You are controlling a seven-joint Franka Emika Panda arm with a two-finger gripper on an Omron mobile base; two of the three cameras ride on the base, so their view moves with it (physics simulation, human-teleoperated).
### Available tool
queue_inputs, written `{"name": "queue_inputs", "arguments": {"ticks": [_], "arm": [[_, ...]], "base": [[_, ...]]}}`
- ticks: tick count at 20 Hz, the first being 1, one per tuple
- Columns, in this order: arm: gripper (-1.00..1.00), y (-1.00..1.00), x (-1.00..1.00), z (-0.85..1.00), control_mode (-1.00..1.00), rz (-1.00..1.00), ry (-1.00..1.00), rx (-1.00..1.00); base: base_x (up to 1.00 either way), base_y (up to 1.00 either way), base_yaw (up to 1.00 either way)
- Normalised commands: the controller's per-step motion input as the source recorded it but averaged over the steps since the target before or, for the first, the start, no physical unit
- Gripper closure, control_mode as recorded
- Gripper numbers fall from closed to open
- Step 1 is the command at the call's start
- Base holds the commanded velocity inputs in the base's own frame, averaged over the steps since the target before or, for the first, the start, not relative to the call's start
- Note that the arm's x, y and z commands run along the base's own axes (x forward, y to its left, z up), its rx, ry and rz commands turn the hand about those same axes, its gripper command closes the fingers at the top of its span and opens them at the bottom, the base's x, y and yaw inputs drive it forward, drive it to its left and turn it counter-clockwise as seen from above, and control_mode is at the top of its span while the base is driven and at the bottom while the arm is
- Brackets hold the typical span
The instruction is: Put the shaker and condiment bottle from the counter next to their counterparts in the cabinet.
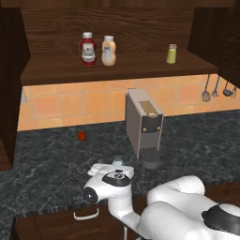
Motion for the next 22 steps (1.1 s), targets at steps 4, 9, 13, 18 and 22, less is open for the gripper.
{"name": "queue_inputs", "arguments": {"ticks": [4,9,13,18,22], "arm": [[1.00,0.23,-0.07,0.95,-1.00,0.07,0.00,0.00],[1.00,0.00,-0.20,0.98,-1.00,0.04,0.00,0.00],[1.00,0.00,-0.55,0.86,-1.00,0.05,-0.03,0.00],[1.00,-0.20,-0.97,0.67,-1.00,0.02,-0.11,0.00],[1.00,-0.74,-0.53,0.83,-1.00,0.00,-0.04,0.00]], "base": [[0.00,0.00,0.00],[0.00,0.00,0.00],[0.00,0.00,0.00],[0.00,0.00,0.00],[0.00,0.00,0.00]]}}
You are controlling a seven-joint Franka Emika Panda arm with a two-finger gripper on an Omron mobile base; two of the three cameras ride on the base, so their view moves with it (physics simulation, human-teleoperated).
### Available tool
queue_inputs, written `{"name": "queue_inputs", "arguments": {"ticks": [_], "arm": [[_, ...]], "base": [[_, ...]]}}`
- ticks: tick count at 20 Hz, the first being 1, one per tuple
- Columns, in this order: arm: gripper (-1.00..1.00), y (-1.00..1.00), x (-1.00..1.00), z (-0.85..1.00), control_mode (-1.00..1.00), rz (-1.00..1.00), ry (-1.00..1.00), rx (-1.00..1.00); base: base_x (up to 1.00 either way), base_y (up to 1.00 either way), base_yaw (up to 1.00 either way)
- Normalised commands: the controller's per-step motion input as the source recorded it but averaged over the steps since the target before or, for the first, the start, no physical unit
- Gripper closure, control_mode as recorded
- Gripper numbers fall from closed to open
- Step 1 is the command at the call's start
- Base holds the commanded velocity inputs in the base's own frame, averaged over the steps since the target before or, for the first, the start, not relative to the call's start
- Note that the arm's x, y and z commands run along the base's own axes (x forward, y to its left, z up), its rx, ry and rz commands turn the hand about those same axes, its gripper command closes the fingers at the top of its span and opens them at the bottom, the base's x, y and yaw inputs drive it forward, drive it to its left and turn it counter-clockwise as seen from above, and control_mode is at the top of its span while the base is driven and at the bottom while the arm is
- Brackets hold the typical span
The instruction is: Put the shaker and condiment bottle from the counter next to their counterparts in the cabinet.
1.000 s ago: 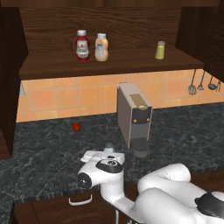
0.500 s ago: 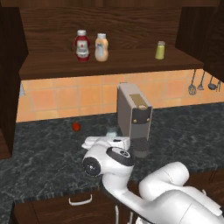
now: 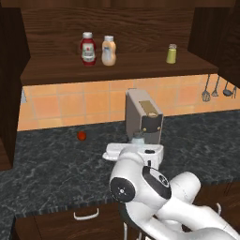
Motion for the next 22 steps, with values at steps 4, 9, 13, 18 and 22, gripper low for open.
{"name": "queue_inputs", "arguments": {"ticks": [4,9,13,18,22], "arm": [[1.00,-0.61,-0.12,0.99,-1.00,0.00,-0.01,0.00],[1.00,-0.23,-0.08,0.93,-1.00,0.00,-0.04,0.00],[1.00,-0.34,0.00,0.89,-1.00,0.00,-0.01,0.00],[1.00,-0.42,0.00,0.85,-1.00,0.00,-0.03,0.00],[1.00,-0.35,0.19,0.69,-1.00,-0.02,0.00,0.00]], "base": [[0.00,0.00,0.00],[0.00,0.00,0.00],[0.00,0.00,0.00],[0.00,0.00,0.00],[0.00,0.00,0.00]]}}
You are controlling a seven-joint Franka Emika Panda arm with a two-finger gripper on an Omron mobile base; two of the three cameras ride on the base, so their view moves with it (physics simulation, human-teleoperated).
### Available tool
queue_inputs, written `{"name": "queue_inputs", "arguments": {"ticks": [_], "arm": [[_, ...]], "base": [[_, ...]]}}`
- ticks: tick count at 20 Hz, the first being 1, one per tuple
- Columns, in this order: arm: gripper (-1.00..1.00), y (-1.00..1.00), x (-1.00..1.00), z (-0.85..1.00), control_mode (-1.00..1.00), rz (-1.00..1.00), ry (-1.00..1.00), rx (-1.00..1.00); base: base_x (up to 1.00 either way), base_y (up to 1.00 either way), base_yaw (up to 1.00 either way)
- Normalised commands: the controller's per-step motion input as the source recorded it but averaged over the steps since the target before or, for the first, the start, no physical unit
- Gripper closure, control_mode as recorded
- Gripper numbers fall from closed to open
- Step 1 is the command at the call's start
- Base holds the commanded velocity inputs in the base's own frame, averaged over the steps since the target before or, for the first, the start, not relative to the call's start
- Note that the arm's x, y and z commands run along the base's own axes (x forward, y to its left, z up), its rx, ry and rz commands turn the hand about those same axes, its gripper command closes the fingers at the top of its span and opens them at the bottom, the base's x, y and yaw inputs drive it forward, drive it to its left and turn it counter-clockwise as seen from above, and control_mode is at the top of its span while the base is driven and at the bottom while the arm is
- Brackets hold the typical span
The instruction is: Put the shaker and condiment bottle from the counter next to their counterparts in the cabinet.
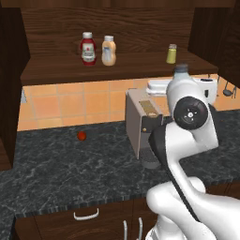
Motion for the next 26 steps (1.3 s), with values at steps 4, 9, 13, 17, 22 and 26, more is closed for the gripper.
{"name": "queue_inputs", "arguments": {"ticks": [4,9,13,17,22,26], "arm": [[1.00,-0.21,0.81,0.33,-1.00,-0.10,0.07,0.00],[1.00,0.00,0.85,0.06,-1.00,0.00,0.00,0.00],[1.00,0.00,0.29,0.00,-1.00,0.00,0.00,0.00],[1.00,-0.05,0.48,-0.13,-1.00,0.00,0.00,0.05],[1.00,-0.14,0.76,-0.04,-1.00,0.00,0.01,0.09],[1.00,0.00,0.04,-0.03,-1.00,0.00,0.00,0.00]], "base": [[0.00,0.00,0.00],[0.00,0.00,0.00],[0.00,0.00,0.00],[0.00,0.00,0.00],[0.00,0.00,0.00],[0.00,0.00,0.00]]}}
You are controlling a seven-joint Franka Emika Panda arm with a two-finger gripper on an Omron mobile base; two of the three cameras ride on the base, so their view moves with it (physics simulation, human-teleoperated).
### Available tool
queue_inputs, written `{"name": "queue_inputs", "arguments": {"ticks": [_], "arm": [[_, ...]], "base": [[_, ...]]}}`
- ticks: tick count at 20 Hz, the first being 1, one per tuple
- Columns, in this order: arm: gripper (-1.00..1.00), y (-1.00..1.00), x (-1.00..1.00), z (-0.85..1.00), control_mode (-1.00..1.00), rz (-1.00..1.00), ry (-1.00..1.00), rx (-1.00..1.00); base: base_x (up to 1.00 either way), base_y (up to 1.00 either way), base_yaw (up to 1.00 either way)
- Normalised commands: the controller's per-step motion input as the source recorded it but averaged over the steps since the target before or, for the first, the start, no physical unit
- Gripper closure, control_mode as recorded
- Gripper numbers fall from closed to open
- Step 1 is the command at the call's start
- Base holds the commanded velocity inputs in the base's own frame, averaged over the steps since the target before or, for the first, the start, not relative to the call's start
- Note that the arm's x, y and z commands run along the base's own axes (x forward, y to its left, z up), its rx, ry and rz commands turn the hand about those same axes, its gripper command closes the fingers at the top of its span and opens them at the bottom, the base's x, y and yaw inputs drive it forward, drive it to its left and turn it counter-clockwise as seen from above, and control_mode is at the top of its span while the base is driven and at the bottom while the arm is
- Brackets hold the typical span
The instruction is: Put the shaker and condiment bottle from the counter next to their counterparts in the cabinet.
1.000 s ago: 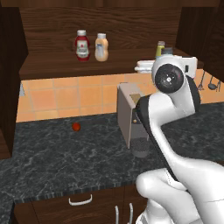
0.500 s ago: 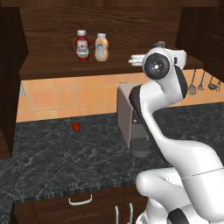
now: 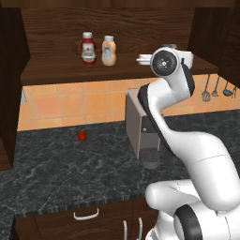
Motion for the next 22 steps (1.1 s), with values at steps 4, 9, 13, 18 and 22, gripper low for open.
{"name": "queue_inputs", "arguments": {"ticks": [4,9,13,18,22], "arm": [[1.00,0.00,0.84,-0.36,-1.00,0.00,0.00,0.00],[1.00,0.00,0.77,-0.13,-1.00,0.00,0.00,0.00],[1.00,-0.06,0.16,0.01,-1.00,0.00,0.00,-0.05],[1.00,-0.24,0.30,-0.04,-1.00,-0.10,0.01,-0.02],[1.00,-0.08,0.48,0.00,-1.00,-0.03,-0.01,0.00]], "base": [[0.00,0.00,0.00],[0.00,0.00,0.00],[0.00,0.00,0.00],[0.00,0.00,0.00],[0.00,0.00,0.00]]}}
